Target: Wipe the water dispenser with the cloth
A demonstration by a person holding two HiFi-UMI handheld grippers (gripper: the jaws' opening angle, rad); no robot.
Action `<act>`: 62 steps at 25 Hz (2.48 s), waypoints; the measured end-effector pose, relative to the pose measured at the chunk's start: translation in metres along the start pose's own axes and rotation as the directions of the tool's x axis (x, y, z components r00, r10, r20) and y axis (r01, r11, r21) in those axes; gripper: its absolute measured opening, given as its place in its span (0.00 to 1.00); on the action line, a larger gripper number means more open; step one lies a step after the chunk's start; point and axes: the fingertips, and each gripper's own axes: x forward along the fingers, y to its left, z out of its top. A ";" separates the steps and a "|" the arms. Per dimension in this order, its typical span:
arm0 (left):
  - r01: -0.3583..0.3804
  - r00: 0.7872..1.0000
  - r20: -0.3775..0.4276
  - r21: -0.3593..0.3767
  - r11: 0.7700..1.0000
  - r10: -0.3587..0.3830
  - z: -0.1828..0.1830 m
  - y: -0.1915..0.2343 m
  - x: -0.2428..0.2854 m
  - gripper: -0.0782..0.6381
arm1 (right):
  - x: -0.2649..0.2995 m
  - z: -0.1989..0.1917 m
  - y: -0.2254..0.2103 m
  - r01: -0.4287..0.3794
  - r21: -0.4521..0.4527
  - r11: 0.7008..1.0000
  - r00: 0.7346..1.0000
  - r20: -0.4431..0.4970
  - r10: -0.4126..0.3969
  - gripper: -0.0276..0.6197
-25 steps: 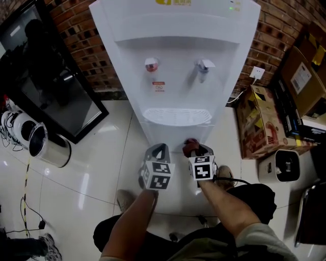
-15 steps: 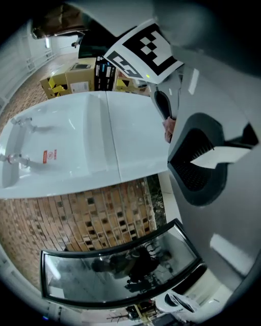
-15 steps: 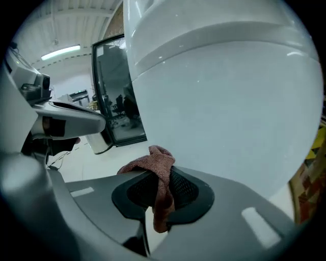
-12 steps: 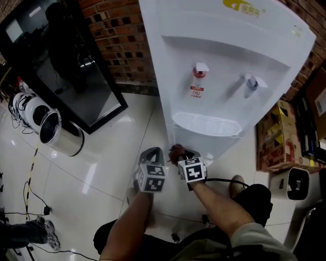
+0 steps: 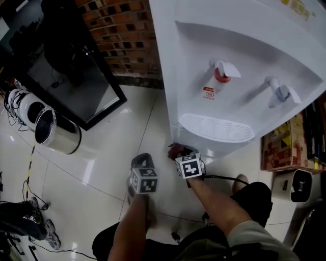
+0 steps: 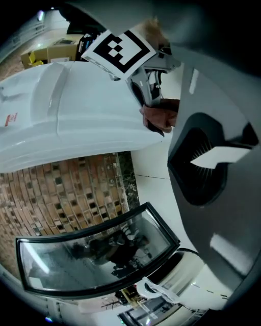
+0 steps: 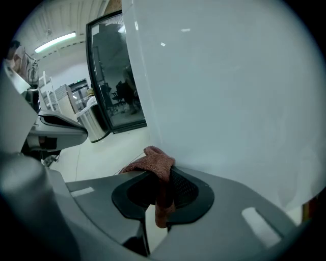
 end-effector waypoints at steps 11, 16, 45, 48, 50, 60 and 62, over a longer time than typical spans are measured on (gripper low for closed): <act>0.081 0.996 0.038 0.057 0.995 -0.083 0.025 -0.042 0.001 0.11 | -0.012 -0.027 -0.041 0.060 -0.055 0.997 0.997 -0.054 -0.063 0.15; 0.114 0.990 0.074 0.067 0.991 -0.119 0.044 -0.074 -0.003 0.11 | -0.039 -0.041 -0.074 0.117 -0.026 0.993 0.991 -0.056 -0.119 0.15; 0.339 0.922 0.139 0.160 0.927 -0.361 0.090 -0.239 -0.037 0.11 | -0.138 -0.093 -0.217 0.318 0.165 0.934 0.948 -0.023 -0.318 0.15; 0.330 0.922 0.163 0.148 0.932 -0.352 0.099 -0.236 -0.043 0.11 | -0.148 -0.086 -0.210 0.299 0.149 0.943 0.954 -0.024 -0.299 0.15; 0.323 0.919 0.187 0.153 0.934 -0.348 0.105 -0.235 -0.048 0.11 | -0.158 -0.080 -0.201 0.287 0.125 0.950 0.958 -0.022 -0.287 0.15; 0.286 0.896 0.354 0.002 0.958 -0.268 0.163 -0.233 -0.090 0.11 | -0.210 -0.010 -0.144 0.092 -0.260 0.961 0.996 0.006 -0.094 0.15; 0.269 0.895 0.380 -0.046 0.962 -0.232 0.174 -0.228 -0.098 0.11 | -0.221 -0.004 -0.127 0.020 -0.322 0.946 1.000 0.003 -0.020 0.15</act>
